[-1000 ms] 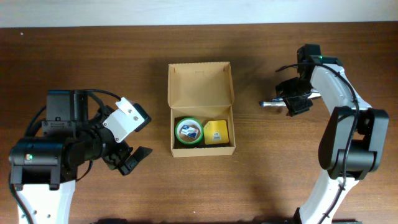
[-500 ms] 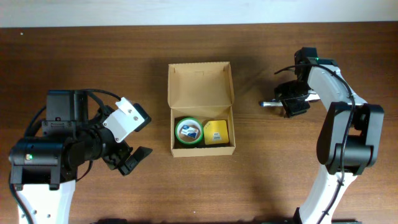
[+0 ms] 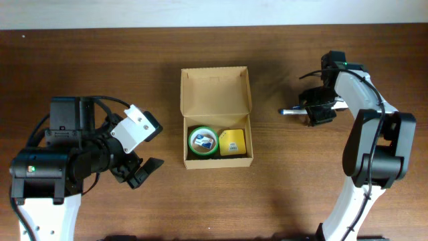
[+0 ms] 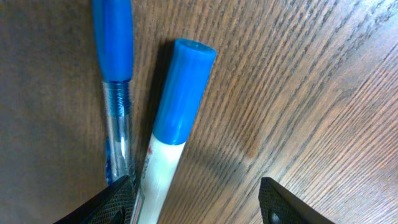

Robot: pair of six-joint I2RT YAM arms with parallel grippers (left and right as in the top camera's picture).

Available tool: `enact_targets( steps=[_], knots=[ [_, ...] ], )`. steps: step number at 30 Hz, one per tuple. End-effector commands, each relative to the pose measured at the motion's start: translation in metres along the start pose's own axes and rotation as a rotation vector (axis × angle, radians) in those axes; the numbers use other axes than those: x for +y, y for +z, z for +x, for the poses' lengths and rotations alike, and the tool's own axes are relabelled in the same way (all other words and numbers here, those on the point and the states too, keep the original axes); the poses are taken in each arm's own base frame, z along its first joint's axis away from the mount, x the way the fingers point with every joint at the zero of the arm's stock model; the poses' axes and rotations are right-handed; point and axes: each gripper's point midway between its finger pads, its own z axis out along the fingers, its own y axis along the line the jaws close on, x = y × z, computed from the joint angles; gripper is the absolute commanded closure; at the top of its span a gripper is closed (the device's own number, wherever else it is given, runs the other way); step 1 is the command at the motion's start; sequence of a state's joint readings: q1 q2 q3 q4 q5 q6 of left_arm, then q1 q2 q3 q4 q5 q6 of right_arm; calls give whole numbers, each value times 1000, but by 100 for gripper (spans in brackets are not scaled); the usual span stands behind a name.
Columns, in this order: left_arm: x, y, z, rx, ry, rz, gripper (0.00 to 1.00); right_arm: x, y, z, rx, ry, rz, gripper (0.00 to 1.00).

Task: Pack container
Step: 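Lower and close the right gripper on the blue-capped white marker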

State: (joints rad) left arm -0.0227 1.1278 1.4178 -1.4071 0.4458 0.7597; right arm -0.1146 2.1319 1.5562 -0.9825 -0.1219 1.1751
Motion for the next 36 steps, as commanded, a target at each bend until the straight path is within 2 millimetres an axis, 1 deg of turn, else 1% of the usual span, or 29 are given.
enact_targets(
  steps=[1,12,15,20,24,26,29,32,35,36],
  knots=[
    [0,-5,-6,-25,17,-3,0,-8,14,0,20,22,43,35],
    [0,-5,-6,-25,17,-2,0,-7,15,-2,11,20,42,35],
    [0,-5,-6,-25,17,-3,0,-13,14,0,20,20,63,44],
    [0,-5,-6,-25,17,-3,0,-12,14,0,18,21,60,57],
    [0,-5,-6,-25,17,-3,0,-14,14,-4,-4,20,70,62],
    [0,-5,-6,-25,17,-3,0,-14,14,-4,-5,20,70,64],
    [0,-5,-6,-25,17,-3,0,-14,14,-5,-9,20,72,70],
    [0,-5,-6,-25,17,-3,1,-15,14,-6,-20,19,77,81],
    [0,-5,-6,-25,17,-3,0,-16,14,-5,-14,19,81,95],
    [0,-5,-6,-25,17,-3,0,-17,14,-4,-9,20,85,96]
  ],
)
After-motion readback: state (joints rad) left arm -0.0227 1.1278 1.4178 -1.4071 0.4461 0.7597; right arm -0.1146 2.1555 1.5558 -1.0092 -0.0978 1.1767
